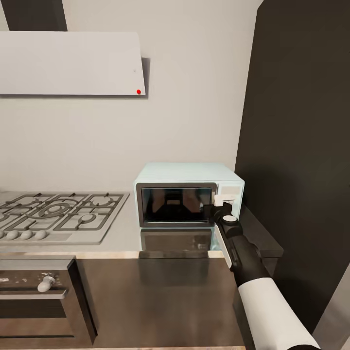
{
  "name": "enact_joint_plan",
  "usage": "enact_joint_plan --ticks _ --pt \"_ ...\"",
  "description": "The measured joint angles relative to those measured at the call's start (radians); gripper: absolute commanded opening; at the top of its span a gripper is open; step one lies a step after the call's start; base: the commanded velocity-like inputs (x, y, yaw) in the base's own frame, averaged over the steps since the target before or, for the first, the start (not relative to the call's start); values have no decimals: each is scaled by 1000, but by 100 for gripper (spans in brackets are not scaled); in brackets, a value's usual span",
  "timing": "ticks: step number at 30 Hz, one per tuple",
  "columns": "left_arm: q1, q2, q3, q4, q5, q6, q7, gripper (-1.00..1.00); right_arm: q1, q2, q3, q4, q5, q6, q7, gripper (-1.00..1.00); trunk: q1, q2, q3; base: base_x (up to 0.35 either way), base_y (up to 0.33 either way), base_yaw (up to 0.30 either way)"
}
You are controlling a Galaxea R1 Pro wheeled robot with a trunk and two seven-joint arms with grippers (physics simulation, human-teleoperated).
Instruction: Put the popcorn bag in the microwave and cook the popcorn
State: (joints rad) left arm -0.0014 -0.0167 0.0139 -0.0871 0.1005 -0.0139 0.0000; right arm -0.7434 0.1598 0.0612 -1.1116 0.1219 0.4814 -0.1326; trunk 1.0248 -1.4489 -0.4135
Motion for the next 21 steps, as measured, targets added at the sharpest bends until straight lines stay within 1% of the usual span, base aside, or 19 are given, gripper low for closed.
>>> enact_joint_plan --ticks 7,12,21 --pt "0 0 0 0 0 0 0 100 0 2 -3 0 -1 -2 0 100 0 0 0 0 0 0" --pt "0 0 0 0 0 0 0 100 0 2 -7 -5 -36 -1 -2 100 0 0 0 0 0 0" --pt "0 0 0 0 0 0 0 100 0 0 -7 -3 -40 -1 -4 100 0 0 0 0 0 0"
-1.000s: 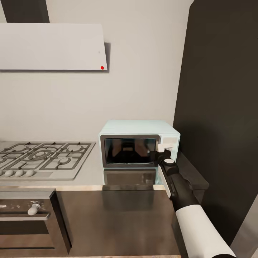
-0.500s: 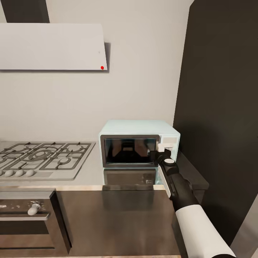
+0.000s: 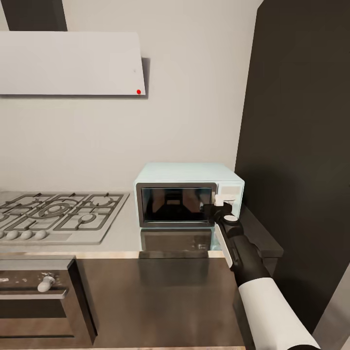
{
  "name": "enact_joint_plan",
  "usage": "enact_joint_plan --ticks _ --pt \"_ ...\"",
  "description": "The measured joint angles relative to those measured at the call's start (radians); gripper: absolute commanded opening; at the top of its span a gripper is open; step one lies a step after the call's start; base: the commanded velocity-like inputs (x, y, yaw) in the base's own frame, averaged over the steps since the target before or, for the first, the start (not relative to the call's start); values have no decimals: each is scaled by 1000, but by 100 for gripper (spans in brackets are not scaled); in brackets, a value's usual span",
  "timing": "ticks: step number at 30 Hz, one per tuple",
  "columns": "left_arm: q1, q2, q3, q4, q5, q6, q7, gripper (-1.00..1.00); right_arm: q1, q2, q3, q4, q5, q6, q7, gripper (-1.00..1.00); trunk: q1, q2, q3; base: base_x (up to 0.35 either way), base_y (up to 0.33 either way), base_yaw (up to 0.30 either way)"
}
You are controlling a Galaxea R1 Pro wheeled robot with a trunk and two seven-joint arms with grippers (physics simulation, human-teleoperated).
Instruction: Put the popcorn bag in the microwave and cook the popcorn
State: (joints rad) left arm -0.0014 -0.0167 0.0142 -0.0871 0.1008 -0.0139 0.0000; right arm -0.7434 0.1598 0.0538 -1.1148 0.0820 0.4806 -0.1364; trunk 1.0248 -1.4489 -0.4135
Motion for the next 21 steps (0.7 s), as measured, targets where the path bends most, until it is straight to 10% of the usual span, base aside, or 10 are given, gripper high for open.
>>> enact_joint_plan --ticks 2,3,21 --pt "0 0 0 0 0 0 0 100 0 0 0 2 0 -1 0 100 0 0 0 0 0 0" --pt "0 0 0 0 0 0 0 100 0 0 0 2 0 -1 -1 -100 0 0 0 0 0 0" --pt "0 0 0 0 0 0 0 100 -1 -1 -5 3 39 6 -8 -100 0 0 0 -3 0 0"
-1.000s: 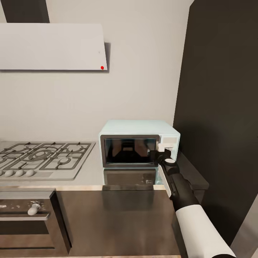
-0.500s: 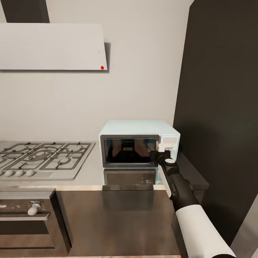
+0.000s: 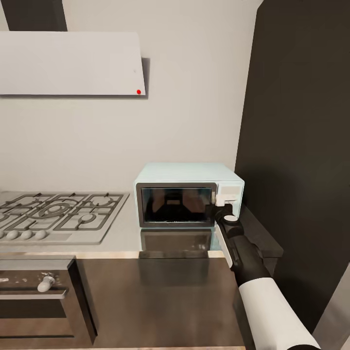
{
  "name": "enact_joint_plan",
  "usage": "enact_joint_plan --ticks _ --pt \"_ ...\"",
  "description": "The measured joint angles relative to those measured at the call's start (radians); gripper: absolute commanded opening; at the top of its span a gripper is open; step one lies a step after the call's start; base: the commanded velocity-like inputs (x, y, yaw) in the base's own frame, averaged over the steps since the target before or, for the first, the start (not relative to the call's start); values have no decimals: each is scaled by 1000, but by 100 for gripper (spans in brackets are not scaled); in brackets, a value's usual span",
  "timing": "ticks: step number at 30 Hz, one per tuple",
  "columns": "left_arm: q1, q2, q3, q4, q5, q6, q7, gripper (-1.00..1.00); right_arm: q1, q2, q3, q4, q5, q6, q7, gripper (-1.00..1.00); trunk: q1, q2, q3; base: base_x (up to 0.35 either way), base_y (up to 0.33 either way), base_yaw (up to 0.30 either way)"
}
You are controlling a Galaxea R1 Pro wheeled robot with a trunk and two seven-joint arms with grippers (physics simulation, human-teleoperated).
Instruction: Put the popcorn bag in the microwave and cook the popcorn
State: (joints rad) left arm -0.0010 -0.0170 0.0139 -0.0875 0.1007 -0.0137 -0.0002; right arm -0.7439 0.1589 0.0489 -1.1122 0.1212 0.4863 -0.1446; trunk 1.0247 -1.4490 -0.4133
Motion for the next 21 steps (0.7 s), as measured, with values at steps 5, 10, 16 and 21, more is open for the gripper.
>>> enact_joint_plan --ticks 5,10,16,21 --pt "0 0 1 0 0 0 0 100 0 0 3 0 -3 -1 -1 -100 1 0 0 -235 0 0" --pt "0 0 1 0 0 0 0 100 0 1 5 1 -27 -4 3 -100 0 0 0 -236 0 0" --pt "-1 0 1 1 1 0 0 100 1 1 8 1 -41 -7 5 -100 0 0 0 -98 0 0" --pt "-1 0 1 1 0 0 0 100 1 2 8 2 -48 -8 8 -100 0 0 0 -71 0 0"
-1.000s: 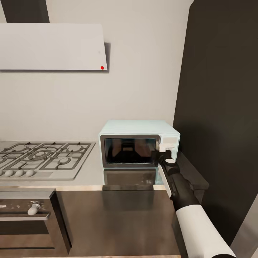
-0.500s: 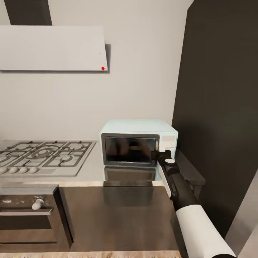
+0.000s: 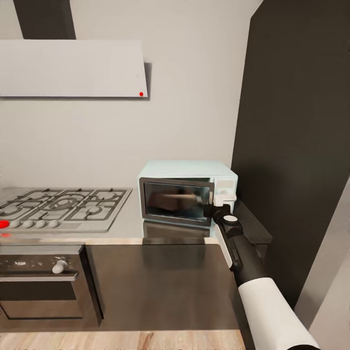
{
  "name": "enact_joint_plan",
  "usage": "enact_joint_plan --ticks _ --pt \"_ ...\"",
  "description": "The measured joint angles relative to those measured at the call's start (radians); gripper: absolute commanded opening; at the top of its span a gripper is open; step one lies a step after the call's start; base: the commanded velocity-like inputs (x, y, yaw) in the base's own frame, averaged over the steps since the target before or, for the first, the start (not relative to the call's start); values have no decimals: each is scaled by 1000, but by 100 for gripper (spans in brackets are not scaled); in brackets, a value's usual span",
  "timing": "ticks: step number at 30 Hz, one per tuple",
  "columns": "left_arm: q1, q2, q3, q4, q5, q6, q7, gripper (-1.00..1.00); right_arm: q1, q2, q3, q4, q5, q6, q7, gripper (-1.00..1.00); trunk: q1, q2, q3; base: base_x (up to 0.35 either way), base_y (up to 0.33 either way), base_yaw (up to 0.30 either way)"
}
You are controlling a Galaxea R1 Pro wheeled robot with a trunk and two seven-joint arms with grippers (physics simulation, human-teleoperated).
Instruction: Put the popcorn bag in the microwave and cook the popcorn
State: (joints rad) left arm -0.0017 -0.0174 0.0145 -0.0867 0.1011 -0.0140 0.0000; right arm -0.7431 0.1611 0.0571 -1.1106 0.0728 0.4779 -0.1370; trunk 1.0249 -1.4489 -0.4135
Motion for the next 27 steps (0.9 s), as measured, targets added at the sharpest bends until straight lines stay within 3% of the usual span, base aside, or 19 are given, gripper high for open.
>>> enact_joint_plan --ticks 11,17,21,27 --pt "0 0 0 0 0 1 0 100 0 0 0 0 4 1 0 -100 0 0 0 -12 10 0" --pt "1 -1 2 -1 1 1 0 100 0 -1 -7 -1 53 7 -8 -100 0 0 0 -125 129 0" --pt "1 -1 2 -1 1 1 0 100 -1 -1 -33 -2 56 6 -7 -100 0 0 0 -149 155 0" --pt "1 -1 1 -1 1 1 0 100 -1 -1 -33 -2 50 6 -63 -100 0 0 0 -151 157 0"
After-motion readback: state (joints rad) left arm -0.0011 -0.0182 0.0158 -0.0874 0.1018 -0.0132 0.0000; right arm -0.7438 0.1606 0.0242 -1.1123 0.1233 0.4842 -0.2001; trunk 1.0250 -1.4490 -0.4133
